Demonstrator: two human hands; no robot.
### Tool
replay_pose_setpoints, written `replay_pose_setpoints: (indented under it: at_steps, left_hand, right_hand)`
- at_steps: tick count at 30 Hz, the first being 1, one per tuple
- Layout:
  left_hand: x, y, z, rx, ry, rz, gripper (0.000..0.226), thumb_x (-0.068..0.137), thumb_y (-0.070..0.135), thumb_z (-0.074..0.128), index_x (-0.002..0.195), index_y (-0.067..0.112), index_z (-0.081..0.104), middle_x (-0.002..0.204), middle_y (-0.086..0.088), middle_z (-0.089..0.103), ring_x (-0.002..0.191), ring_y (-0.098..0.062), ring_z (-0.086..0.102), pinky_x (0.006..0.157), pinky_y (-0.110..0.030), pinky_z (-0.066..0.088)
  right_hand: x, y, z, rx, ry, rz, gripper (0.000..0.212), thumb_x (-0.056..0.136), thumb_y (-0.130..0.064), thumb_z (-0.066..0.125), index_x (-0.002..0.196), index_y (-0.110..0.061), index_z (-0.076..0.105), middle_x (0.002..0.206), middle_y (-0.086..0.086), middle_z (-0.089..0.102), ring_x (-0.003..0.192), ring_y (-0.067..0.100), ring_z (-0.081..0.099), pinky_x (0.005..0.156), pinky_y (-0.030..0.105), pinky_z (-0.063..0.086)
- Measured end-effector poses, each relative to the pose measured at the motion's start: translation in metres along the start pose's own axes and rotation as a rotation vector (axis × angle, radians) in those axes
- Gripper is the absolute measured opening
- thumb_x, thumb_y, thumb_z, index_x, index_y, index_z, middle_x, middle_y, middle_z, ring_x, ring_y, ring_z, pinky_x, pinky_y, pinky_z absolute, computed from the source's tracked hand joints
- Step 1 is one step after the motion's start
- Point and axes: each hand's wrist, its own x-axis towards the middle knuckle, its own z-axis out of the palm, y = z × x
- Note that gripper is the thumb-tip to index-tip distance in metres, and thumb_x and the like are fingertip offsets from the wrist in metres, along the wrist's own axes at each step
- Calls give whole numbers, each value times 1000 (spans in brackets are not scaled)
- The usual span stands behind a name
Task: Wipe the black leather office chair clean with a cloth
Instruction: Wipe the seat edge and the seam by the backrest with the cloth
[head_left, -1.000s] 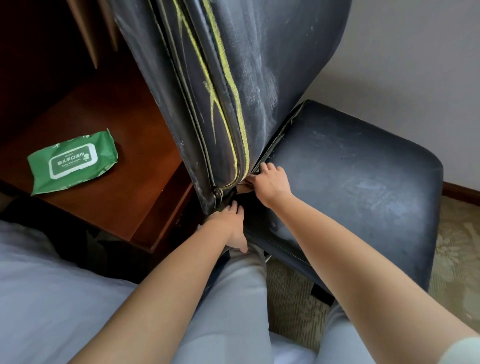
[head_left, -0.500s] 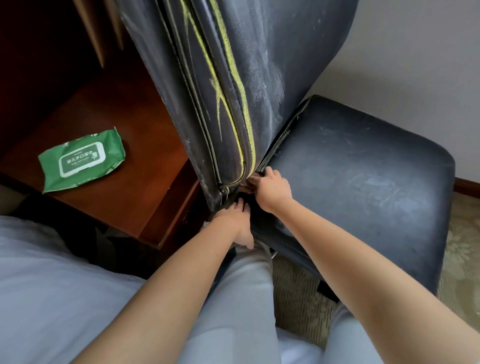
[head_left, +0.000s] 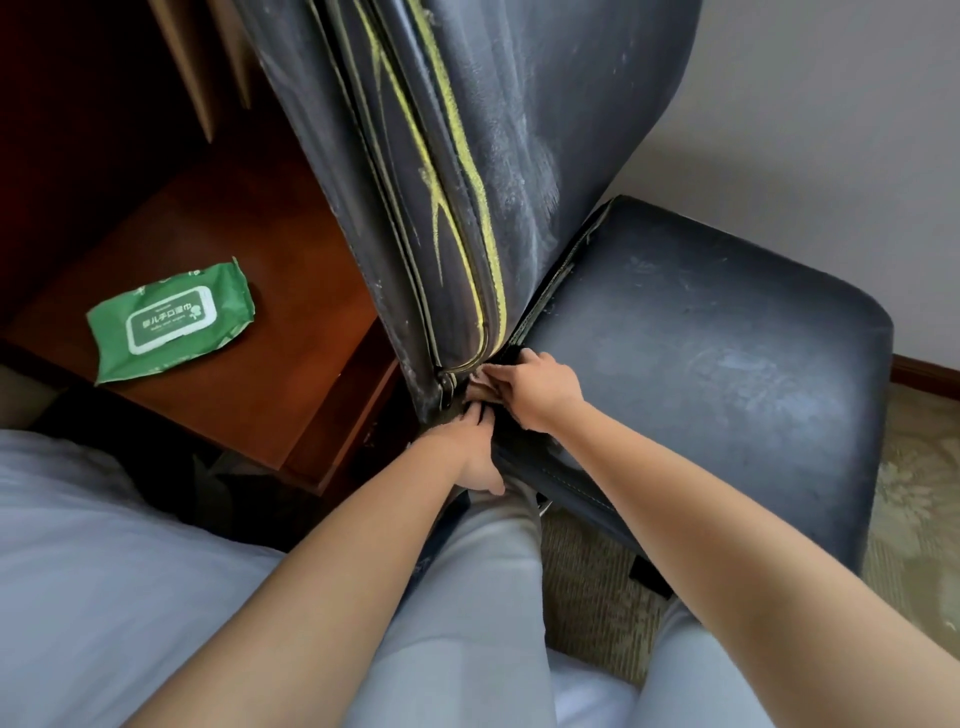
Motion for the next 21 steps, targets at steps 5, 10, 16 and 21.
replay_pose_setpoints:
  at_steps: [5, 10, 16, 21]
  left_hand:
    - [-15, -4, 13, -58, -55, 4, 102, 85, 46, 64, 153, 9, -1, 160, -3, -15, 146, -30, 12, 116, -45, 24]
    - [-24, -4, 22, -92, -53, -13, 88, 87, 43, 63, 153, 11, 15, 158, -8, 18, 142, -30, 24, 113, -37, 29]
    - [-24, -4, 25, 54, -92, -83, 82, 88, 51, 59, 150, 10, 25, 156, -9, 23, 143, -30, 20, 115, -45, 25]
    - [-28, -7, 22, 123, -38, -102, 83, 90, 45, 57, 152, 8, 15, 161, -9, 5, 148, -27, 3, 118, -49, 13]
  right_hand:
    - [1, -12, 2, 14, 66, 114, 43, 98, -30, 45, 141, -38, 39, 116, 8, 48, 109, 30, 45, 70, 32, 34]
    - [-22, -10, -1, -35, -49, -209, 36, 99, -38, 42, 135, -43, 44, 99, 3, 40, 100, 28, 47, 68, 30, 35]
    - [-32, -11, 1, -106, 19, -212, 40, 98, -35, 45, 138, -40, 43, 109, 6, 44, 103, 28, 45, 67, 30, 32]
    - [-56, 3, 2, -199, -19, -412, 39, 99, -31, 42, 137, -41, 43, 112, 6, 44, 102, 26, 44, 71, 32, 35]
